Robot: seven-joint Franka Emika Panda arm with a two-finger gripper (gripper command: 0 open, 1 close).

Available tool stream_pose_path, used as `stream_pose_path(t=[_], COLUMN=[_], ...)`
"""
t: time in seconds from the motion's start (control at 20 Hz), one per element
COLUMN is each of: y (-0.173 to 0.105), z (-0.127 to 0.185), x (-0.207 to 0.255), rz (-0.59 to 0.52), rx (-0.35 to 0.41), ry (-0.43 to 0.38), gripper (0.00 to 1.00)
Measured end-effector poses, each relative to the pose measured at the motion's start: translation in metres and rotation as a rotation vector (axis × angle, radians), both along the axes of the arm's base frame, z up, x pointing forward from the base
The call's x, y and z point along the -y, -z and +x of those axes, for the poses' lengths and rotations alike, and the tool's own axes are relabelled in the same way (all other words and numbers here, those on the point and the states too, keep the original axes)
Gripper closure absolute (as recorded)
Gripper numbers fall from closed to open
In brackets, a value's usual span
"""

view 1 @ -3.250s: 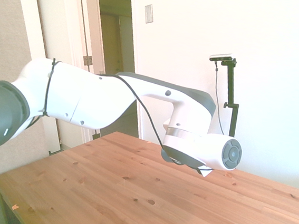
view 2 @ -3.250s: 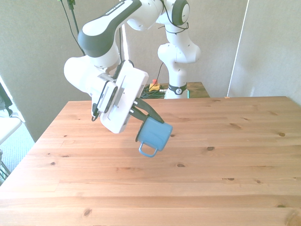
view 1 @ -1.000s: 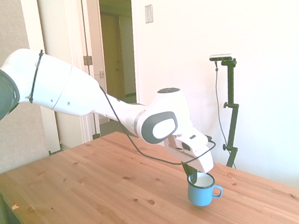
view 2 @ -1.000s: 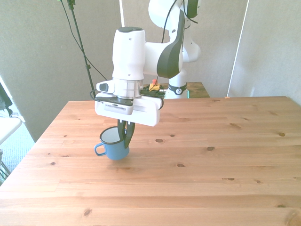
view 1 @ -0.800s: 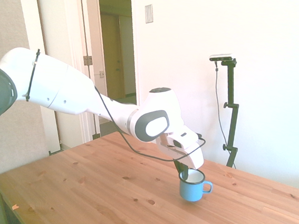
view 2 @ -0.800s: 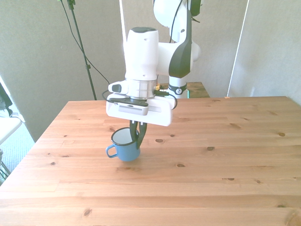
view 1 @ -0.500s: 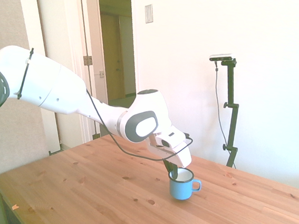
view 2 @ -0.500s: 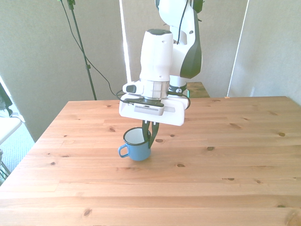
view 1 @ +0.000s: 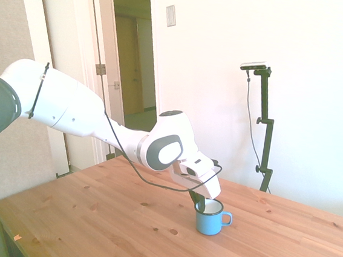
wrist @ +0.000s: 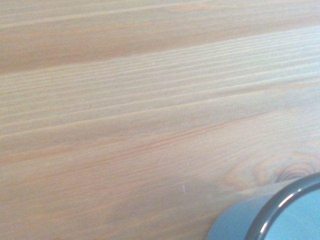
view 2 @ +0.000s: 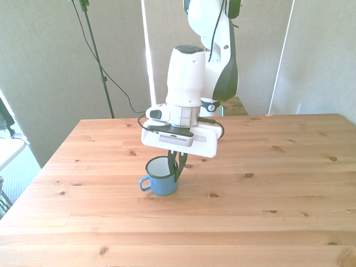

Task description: Flip the mug upright

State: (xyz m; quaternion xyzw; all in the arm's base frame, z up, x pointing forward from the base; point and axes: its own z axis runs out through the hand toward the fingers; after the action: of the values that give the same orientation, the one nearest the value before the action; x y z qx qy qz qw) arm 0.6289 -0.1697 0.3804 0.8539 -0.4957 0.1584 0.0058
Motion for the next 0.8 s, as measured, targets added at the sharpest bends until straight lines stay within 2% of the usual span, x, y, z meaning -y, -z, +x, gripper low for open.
stream_pose_path(t=[0.8], y=[-0.004], z=[0.0004], x=[-0.0018], rz=[-0.008], rx=[0.026], ry=[-0.009], gripper=[0.0])
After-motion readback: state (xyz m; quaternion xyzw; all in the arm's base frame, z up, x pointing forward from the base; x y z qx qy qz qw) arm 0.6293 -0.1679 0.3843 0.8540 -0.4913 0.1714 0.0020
